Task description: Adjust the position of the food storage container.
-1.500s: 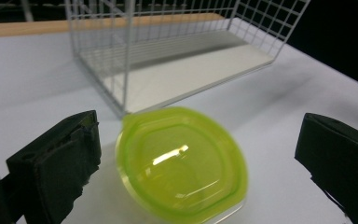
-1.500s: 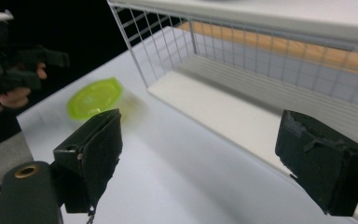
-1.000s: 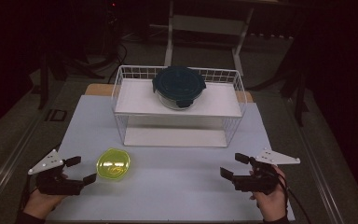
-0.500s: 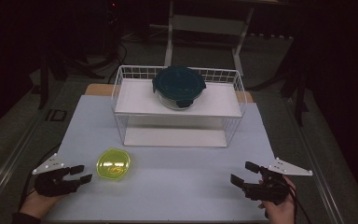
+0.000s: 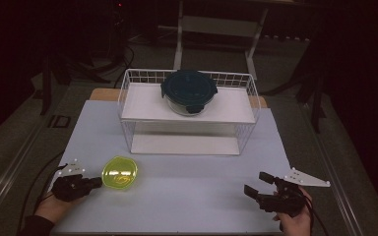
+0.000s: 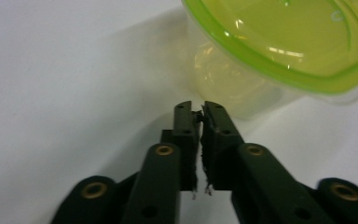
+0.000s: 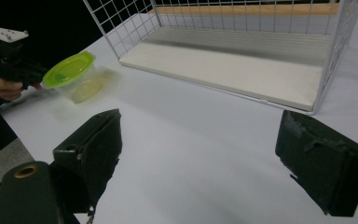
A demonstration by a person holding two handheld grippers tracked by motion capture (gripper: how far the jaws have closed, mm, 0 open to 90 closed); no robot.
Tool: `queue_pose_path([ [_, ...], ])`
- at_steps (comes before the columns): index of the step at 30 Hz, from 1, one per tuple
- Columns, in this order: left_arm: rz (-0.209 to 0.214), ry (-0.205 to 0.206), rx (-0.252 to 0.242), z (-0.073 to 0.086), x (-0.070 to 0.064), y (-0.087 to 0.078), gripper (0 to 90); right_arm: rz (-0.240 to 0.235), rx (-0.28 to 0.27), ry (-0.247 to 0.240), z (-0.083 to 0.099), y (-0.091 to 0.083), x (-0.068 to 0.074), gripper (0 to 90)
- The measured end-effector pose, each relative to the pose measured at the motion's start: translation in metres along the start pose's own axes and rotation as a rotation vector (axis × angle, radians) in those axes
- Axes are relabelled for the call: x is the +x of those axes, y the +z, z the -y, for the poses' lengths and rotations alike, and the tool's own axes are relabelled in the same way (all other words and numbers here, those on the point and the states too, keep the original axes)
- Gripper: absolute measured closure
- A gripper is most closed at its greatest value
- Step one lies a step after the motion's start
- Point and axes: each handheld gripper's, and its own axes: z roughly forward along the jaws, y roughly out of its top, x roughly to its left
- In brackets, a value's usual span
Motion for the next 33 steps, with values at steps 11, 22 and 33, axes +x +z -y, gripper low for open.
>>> queue_pose_path([
  [11,0.054,0.023,0.006,-0.008,-0.009,0.010,88.3,-0.004,0.008,0.000,0.002,0.001,-0.001,14.1],
  [22,0.100,0.044,0.041,-0.013,-0.029,0.024,88.4,-0.004,0.008,0.003,0.002,0.001,-0.002,14.1],
  [33,0.020,0.002,-0.007,-0.026,-0.008,0.024,88.7,-0.007,-0.001,0.006,0.001,-0.001,-0.001,14.1],
])
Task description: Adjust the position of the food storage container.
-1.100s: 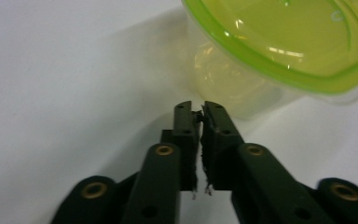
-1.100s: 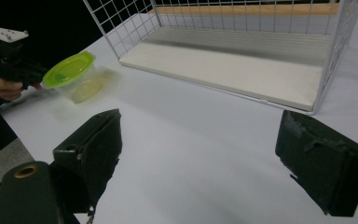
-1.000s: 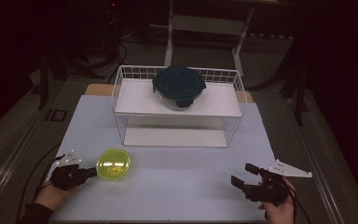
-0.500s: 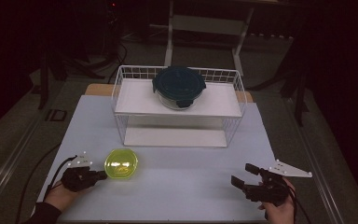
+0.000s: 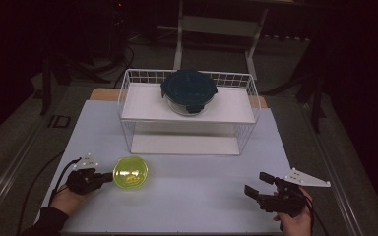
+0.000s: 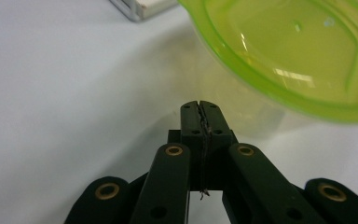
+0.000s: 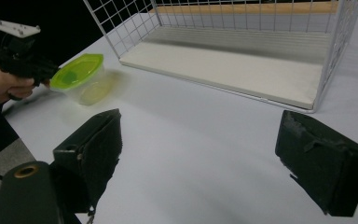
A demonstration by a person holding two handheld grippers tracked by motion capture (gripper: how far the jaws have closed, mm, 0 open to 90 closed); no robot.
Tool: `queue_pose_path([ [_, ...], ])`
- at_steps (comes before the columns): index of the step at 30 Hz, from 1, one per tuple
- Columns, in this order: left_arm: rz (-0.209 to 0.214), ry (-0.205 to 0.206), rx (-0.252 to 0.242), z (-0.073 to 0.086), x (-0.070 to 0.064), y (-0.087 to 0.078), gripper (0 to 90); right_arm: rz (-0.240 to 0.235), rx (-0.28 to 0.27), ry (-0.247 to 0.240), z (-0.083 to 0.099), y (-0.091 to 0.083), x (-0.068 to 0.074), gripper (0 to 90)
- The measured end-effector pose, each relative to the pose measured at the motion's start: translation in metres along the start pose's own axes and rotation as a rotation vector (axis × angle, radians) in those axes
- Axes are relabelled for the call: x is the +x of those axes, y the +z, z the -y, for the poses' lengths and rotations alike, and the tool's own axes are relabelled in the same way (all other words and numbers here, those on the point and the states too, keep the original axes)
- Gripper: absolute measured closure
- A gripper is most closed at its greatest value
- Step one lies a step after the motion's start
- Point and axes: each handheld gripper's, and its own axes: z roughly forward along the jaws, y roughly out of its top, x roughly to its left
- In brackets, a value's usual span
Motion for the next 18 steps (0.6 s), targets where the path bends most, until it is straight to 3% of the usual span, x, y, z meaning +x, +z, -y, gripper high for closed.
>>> queue_pose_path([
  [2,0.011,-0.008,0.000,-0.002,-0.001,0.003,88.7,-0.001,0.000,0.000,0.000,0.000,0.000,14.3],
  [6,0.024,0.017,0.040,-0.002,-0.009,0.011,88.7,0.004,-0.002,0.002,-0.001,-0.001,0.000,14.3],
  [15,0.060,0.023,0.034,-0.007,-0.022,0.017,88.7,-0.001,-0.003,0.003,-0.001,-0.001,0.000,14.3],
  [16,0.082,0.037,0.041,-0.009,-0.031,0.023,88.7,-0.003,-0.006,0.004,-0.001,-0.002,0.000,14.4],
  [18,0.086,0.033,0.045,-0.009,-0.033,0.025,88.7,-0.005,-0.007,0.004,-0.001,-0.002,0.000,14.3],
])
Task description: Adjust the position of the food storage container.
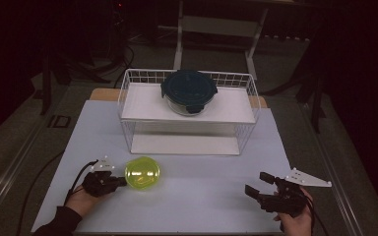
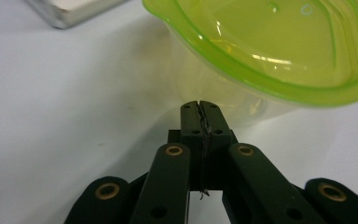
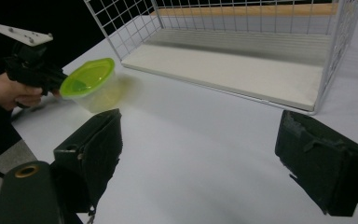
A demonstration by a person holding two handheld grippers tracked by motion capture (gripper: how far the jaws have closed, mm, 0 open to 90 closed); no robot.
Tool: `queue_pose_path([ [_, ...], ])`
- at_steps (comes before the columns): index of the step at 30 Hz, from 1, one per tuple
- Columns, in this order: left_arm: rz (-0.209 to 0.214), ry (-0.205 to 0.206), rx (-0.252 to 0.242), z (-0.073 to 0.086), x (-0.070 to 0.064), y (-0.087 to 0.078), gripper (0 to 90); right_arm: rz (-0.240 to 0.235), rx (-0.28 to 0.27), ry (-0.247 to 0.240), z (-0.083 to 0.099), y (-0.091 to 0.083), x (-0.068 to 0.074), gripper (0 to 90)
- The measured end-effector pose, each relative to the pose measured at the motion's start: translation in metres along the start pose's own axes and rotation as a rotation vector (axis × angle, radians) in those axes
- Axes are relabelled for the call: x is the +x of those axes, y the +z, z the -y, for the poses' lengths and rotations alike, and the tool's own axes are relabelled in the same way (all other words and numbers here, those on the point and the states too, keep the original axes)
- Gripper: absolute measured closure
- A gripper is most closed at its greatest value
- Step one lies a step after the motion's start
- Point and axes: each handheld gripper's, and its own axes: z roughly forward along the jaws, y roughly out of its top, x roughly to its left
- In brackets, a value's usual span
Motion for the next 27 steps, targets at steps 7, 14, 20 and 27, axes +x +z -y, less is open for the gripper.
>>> queue_pose_path([
  [7,0.043,0.017,0.010,-0.007,-0.012,0.010,88.7,-0.006,0.000,-0.002,0.000,0.001,0.001,14.3],
  [14,-0.006,-0.004,-0.018,-0.016,0.003,0.011,88.7,-0.014,-0.004,-0.001,-0.001,0.000,0.002,14.3],
  [20,0.016,0.004,-0.037,-0.025,0.010,0.020,88.7,-0.015,-0.001,0.004,0.000,0.001,0.002,14.3],
  [27,0.053,0.032,-0.012,-0.027,-0.005,0.025,88.7,-0.015,0.000,0.007,0.000,0.001,0.002,14.4],
])
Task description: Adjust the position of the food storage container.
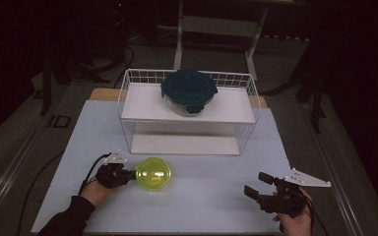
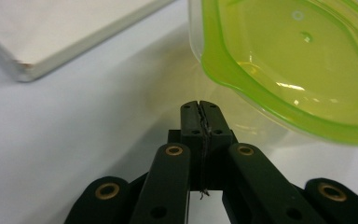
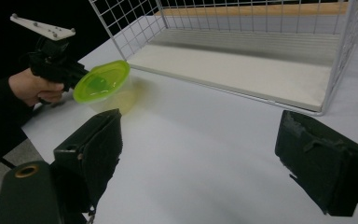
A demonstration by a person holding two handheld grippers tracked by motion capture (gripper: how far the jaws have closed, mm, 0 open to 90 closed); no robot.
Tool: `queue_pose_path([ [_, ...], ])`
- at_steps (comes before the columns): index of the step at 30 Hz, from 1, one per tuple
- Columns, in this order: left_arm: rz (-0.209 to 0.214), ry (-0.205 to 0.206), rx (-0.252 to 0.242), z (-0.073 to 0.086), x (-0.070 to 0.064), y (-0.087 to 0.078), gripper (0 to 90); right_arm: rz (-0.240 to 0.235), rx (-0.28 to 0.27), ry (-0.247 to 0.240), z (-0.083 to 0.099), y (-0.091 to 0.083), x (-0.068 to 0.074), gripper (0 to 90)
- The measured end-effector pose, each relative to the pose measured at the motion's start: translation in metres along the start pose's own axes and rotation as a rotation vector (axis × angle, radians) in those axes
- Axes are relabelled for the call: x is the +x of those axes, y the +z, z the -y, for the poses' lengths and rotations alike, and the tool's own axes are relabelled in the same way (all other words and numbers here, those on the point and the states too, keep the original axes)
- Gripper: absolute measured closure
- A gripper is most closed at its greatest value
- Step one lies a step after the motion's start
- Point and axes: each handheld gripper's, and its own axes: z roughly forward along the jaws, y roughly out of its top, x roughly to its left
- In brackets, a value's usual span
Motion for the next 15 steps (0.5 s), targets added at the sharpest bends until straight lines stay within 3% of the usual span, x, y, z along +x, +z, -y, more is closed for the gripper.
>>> queue_pose_path([
  [15,0.095,0.073,0.042,-0.008,-0.035,0.017,88.6,0.003,0.002,-0.003,0.001,0.000,-0.001,14.3],
])
